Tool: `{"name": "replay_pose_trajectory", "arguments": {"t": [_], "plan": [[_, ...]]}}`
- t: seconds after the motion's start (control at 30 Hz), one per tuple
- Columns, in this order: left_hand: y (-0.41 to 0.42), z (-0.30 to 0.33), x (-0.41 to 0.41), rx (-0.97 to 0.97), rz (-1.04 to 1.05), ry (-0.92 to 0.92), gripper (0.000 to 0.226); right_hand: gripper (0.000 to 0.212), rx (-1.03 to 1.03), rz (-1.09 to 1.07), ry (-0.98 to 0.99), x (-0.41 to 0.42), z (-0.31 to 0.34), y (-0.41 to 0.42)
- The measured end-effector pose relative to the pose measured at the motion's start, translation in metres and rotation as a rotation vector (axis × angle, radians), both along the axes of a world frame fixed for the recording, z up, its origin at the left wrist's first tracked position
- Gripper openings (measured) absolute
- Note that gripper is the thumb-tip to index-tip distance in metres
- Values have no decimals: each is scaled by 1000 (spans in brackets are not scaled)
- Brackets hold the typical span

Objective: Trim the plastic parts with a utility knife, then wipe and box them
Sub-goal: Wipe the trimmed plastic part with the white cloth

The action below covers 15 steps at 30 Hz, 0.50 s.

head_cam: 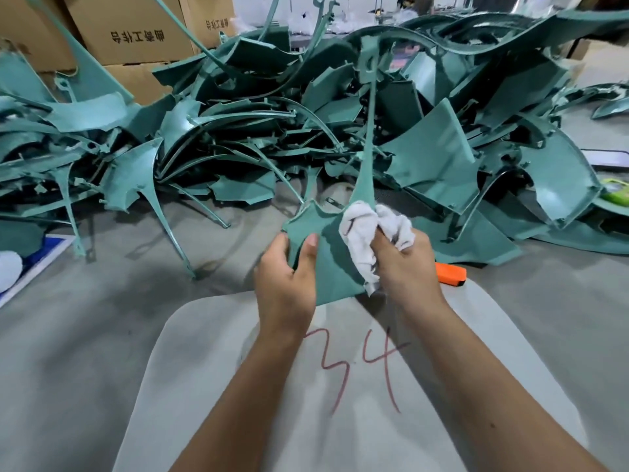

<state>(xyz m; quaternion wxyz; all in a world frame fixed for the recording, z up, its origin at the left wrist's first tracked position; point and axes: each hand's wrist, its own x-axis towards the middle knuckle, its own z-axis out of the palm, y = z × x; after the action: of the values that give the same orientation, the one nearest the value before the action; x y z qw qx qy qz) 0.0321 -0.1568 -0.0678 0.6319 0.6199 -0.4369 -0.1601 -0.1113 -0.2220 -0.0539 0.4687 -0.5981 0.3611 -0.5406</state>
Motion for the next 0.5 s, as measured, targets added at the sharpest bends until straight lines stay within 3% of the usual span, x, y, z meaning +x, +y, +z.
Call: {"name": "replay_pose_trajectory", "arguments": {"t": [0.1, 0.23, 0.37, 0.5], "plan": [[0, 1, 7, 62, -52, 1, 41, 30, 43, 44, -34, -5, 7, -2], [2, 6, 13, 149, -151, -133, 53, 34, 101, -24, -159, -18, 15, -11], [2, 8, 13, 140, -220, -7, 68, 37, 58, -36, -131, -21, 14, -10], [3, 8, 8, 62, -105, 229, 60, 32, 89, 1, -22, -9, 12, 1]]}}
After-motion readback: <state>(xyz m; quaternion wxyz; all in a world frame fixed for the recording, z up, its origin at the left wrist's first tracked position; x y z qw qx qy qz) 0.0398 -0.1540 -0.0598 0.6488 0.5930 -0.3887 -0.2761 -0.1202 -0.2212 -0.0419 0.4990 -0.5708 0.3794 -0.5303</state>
